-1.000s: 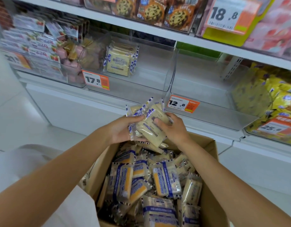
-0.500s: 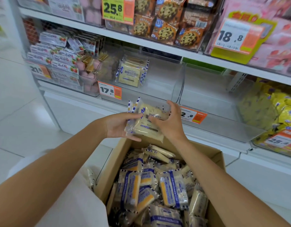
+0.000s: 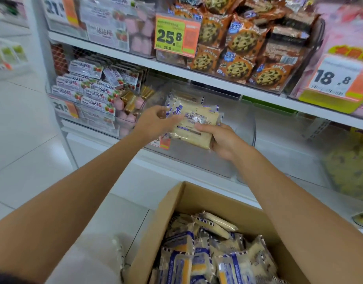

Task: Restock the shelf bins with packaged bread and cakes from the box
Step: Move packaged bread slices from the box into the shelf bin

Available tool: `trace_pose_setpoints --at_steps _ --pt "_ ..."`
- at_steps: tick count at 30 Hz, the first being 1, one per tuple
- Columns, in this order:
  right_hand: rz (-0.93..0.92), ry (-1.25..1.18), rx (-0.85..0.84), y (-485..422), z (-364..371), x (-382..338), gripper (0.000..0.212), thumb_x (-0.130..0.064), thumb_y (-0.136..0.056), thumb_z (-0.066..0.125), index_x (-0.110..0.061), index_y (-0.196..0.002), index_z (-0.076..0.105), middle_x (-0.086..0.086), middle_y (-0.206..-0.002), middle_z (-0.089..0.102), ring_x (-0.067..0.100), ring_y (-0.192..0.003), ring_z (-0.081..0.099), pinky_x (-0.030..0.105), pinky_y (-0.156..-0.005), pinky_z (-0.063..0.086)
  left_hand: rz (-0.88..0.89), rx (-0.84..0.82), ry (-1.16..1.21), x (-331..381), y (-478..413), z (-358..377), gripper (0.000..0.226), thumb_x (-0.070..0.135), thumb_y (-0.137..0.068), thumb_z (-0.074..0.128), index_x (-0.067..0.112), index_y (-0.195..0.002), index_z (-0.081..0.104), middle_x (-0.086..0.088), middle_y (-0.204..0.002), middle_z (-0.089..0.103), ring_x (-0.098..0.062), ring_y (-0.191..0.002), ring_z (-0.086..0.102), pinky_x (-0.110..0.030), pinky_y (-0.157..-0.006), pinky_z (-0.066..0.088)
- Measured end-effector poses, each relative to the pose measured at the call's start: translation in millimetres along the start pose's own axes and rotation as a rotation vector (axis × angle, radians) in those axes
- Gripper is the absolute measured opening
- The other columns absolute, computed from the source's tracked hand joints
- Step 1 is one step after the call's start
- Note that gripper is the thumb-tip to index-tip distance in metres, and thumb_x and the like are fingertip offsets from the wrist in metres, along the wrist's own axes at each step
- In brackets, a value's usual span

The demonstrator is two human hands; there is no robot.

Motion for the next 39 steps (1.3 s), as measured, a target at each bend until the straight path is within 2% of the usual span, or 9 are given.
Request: trace_pose_setpoints --at_steps 4,7,11,15,18,22,28,33,39 --pt "-0.081 -0.009 0.075 -63.7 1.9 -14.0 0.042 -0.002 -0.077 0.078 -0.007 -0.116 0.062 0.008 -0.1 0.074 0.017 -0.078 0.073 0.029 -0.066 0.06 0.218 0.406 -0.273 -9.2 -42.6 -30.9 0.037 0.046 -0.084 0.07 0.017 -0.107 0.066 0.0 -0.096 0.066 -0.017 -0.09 0.06 -0.035 -0.079 0.05" --pt "-0.182 0.182 0.101 -107.0 6.1 -8.4 0.042 0.004 -0.077 0.077 -0.004 -0.114 0.06 0.004 -0.093 0.07 0.006 -0.069 0.069 0.018 -0.052 0.052 0.256 0.527 -0.422 -34.4 -66.9 -39.0 0.023 0.032 -0.09 0.064 0.017 -0.106 0.064 -0.003 -0.099 0.062 -0.022 -0.094 0.056 -0.03 -0.077 0.042" --pt "-0.114 0.601 0.117 -157.8 4.8 28.4 0.047 -0.01 -0.066 0.089 -0.011 -0.105 0.062 0.003 -0.109 0.068 0.02 -0.1 0.066 0.036 -0.09 0.055 0.278 0.515 -0.352 -58.8 -73.4 -32.7 0.024 0.028 -0.093 0.061 0.021 -0.116 0.061 0.003 -0.105 0.058 -0.014 -0.088 0.052 -0.029 -0.07 0.04" --pt "-0.055 0.568 0.196 -178.4 7.6 42.1 0.085 -0.026 -0.061 0.093 -0.01 -0.127 0.042 0.01 -0.131 0.054 0.027 -0.115 0.058 0.044 -0.094 0.053 0.3 0.573 -0.298 -61.2 -71.0 -34.5 0.021 0.027 -0.093 0.062 0.023 -0.114 0.064 0.006 -0.103 0.06 -0.01 -0.081 0.049 -0.032 -0.065 0.043" --pt "-0.34 0.756 0.28 -164.5 14.9 21.2 0.115 -0.035 -0.061 0.092 -0.021 -0.148 0.018 0.009 -0.151 0.022 0.025 -0.137 0.031 0.036 -0.106 0.038 0.308 0.593 -0.288 -62.0 -70.0 -35.0 0.02 0.028 -0.092 0.064 0.025 -0.112 0.065 0.008 -0.101 0.062 -0.01 -0.08 0.05 -0.032 -0.065 0.045" --pt "-0.627 1.542 0.033 -154.8 39.9 9.1 0.12 -0.056 -0.068 0.08 -0.039 -0.154 -0.002 0.0 -0.163 -0.013 0.024 -0.15 -0.011 0.059 -0.117 0.004 0.314 0.598 -0.285 -64.0 -71.5 -35.6 0.02 0.029 -0.092 0.063 0.027 -0.111 0.065 0.011 -0.099 0.062 -0.006 -0.078 0.047 -0.028 -0.064 0.041" --pt "-0.721 1.661 0.112 -165.4 49.8 12.5 0.099 -0.047 -0.076 0.077 -0.032 -0.154 0.017 0.007 -0.16 0.01 0.027 -0.147 0.007 0.055 -0.111 0.03 0.311 0.614 -0.303 -63.5 -71.3 -36.5 0.02 0.028 -0.091 0.063 0.028 -0.11 0.066 0.014 -0.095 0.059 -0.004 -0.075 0.043 -0.016 -0.056 0.031" --pt "-0.768 1.735 0.168 -168.0 51.0 21.3 0.103 -0.072 -0.073 0.062 -0.033 -0.154 0.01 0.008 -0.161 0.004 0.028 -0.149 0.0 0.066 -0.112 -0.003 0.292 0.599 -0.3 -64.4 -71.6 -36.5 0.02 0.029 -0.09 0.063 0.03 -0.11 0.065 0.015 -0.095 0.059 -0.003 -0.076 0.045 -0.013 -0.057 0.031" --pt "-0.67 1.672 0.135 -169.2 53.6 12.5 0.105 -0.071 -0.07 0.069 -0.038 -0.152 0.014 0.008 -0.158 0.014 0.029 -0.147 0.008 0.062 -0.114 -0.005 0.276 0.553 -0.297 -62.3 -72.8 -35.2 0.02 0.031 -0.091 0.062 0.031 -0.111 0.064 0.011 -0.098 0.06 -0.005 -0.079 0.049 -0.021 -0.061 0.044"
Point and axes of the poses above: each hand's wrist, its own y-axis away from the middle knuckle, its own z-axis out of the palm, x = y × z, the point moved 5 cm from there along -y, towards the middle knuckle
